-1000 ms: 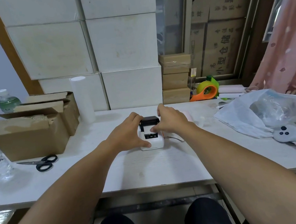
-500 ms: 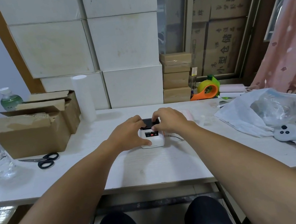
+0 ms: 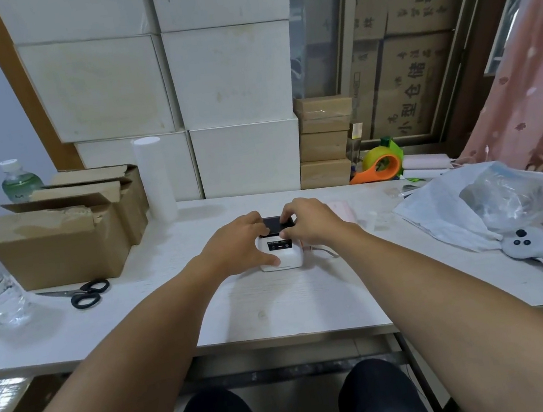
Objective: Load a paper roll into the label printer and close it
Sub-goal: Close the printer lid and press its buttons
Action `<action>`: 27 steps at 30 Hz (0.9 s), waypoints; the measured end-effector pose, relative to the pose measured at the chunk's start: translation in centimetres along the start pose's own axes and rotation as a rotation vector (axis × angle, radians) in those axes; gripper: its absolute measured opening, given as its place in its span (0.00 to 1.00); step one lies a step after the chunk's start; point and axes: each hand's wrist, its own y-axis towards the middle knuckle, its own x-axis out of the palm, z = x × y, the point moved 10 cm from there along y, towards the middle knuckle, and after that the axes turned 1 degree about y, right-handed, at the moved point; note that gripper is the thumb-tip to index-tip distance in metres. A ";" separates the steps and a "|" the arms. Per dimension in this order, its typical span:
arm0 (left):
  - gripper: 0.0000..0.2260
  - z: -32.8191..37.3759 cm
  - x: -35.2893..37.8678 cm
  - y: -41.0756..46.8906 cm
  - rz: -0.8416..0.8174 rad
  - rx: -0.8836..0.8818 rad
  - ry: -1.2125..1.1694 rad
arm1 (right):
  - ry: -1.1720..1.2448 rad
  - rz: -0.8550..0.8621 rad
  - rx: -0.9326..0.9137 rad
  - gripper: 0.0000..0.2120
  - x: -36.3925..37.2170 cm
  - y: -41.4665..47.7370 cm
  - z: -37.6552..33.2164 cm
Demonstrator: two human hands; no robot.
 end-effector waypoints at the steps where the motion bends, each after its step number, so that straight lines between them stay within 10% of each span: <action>1: 0.31 0.0 0.0 0.0 0.003 -0.001 -0.005 | 0.013 -0.001 0.007 0.12 -0.1 -0.1 0.1; 27: 0.29 -0.3 0.4 0.5 -0.035 0.008 0.025 | 0.065 -0.009 0.004 0.12 0.1 -0.4 0.9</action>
